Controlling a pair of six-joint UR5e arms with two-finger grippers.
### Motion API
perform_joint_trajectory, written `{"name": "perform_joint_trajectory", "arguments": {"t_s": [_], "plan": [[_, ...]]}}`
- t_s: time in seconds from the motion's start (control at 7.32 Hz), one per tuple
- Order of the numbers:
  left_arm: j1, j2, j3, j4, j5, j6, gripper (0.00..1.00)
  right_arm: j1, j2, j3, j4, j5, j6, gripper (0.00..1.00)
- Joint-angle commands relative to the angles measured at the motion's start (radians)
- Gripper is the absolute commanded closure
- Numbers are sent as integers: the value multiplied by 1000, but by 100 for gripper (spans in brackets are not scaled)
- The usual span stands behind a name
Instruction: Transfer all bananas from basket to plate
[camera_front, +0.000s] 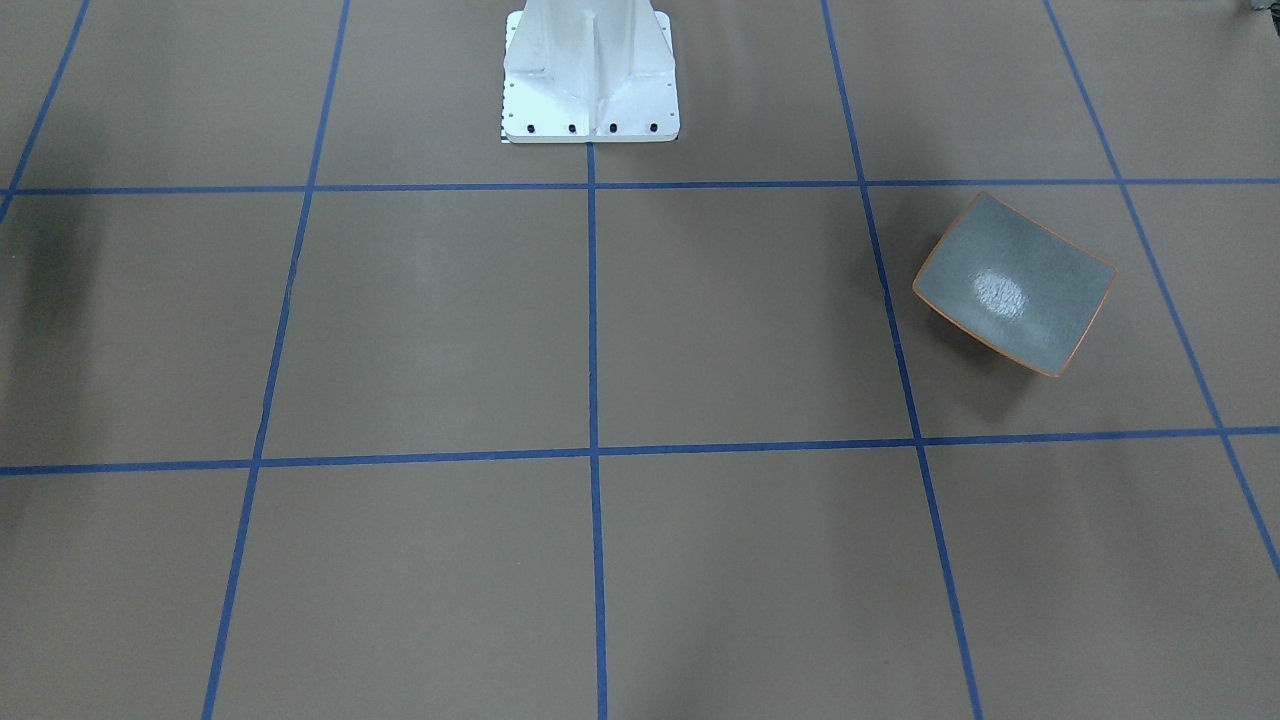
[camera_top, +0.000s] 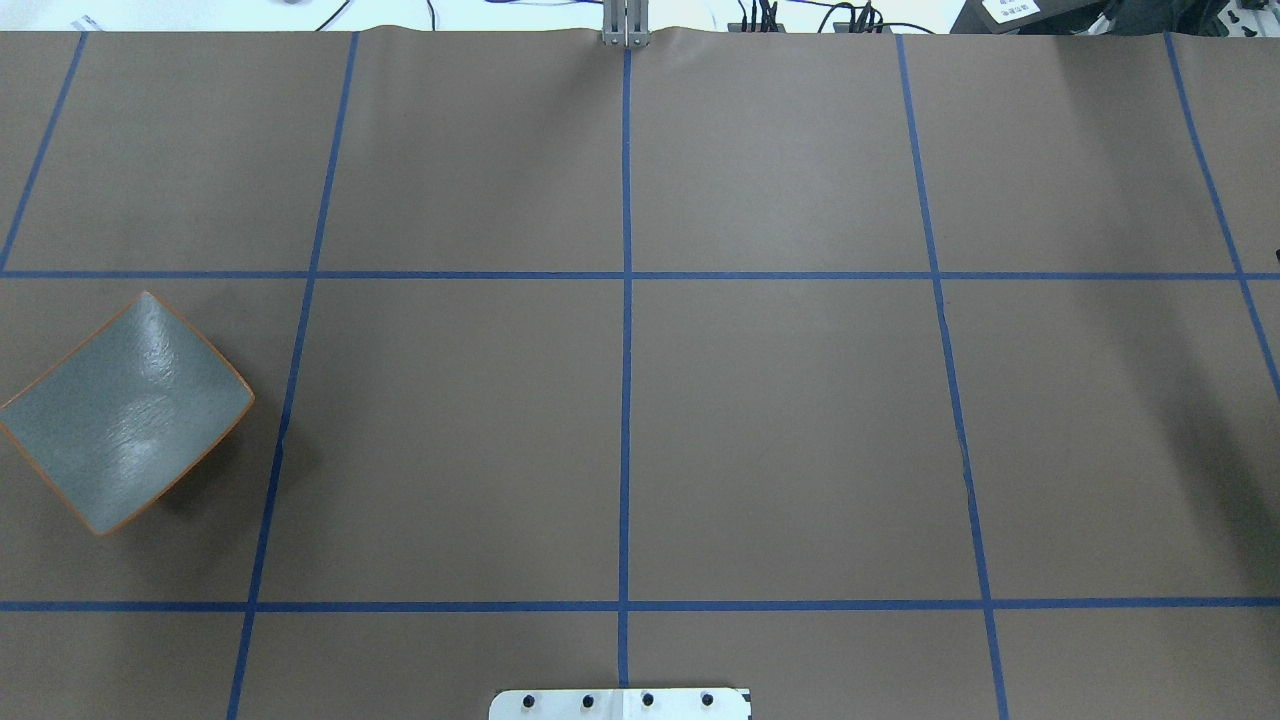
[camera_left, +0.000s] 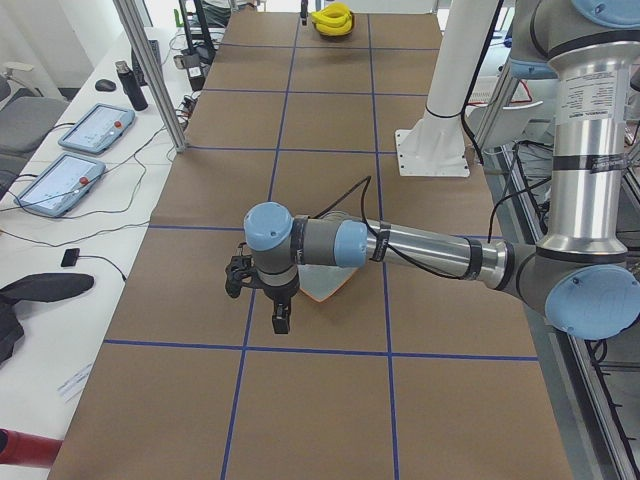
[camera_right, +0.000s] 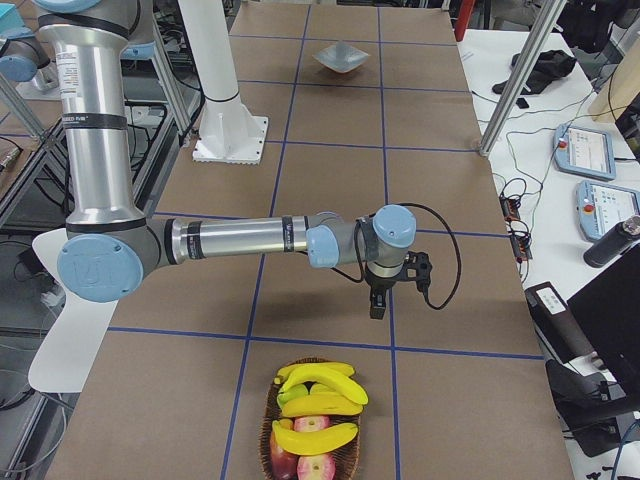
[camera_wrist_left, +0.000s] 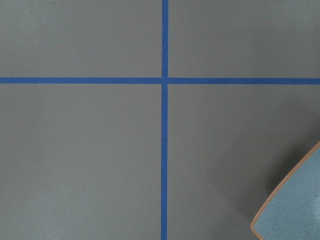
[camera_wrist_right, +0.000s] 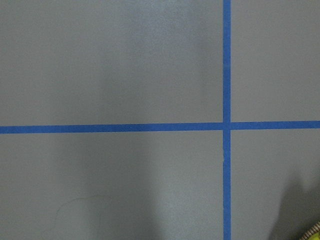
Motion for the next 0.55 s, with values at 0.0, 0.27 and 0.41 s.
{"name": "perform_joint_trajectory", "arguments": {"t_s": [0.0,0.27,0.41], "plan": [[-5,9,0,-16,0,-1,0,8,-3,3,0,-2,0,0],[-3,9,6,-15,2,-7,0,8,-6,5,0,-5,6,0],[-2,6,7,-15,2,-7,0,8,-3,9,2,-5,15,0]]}}
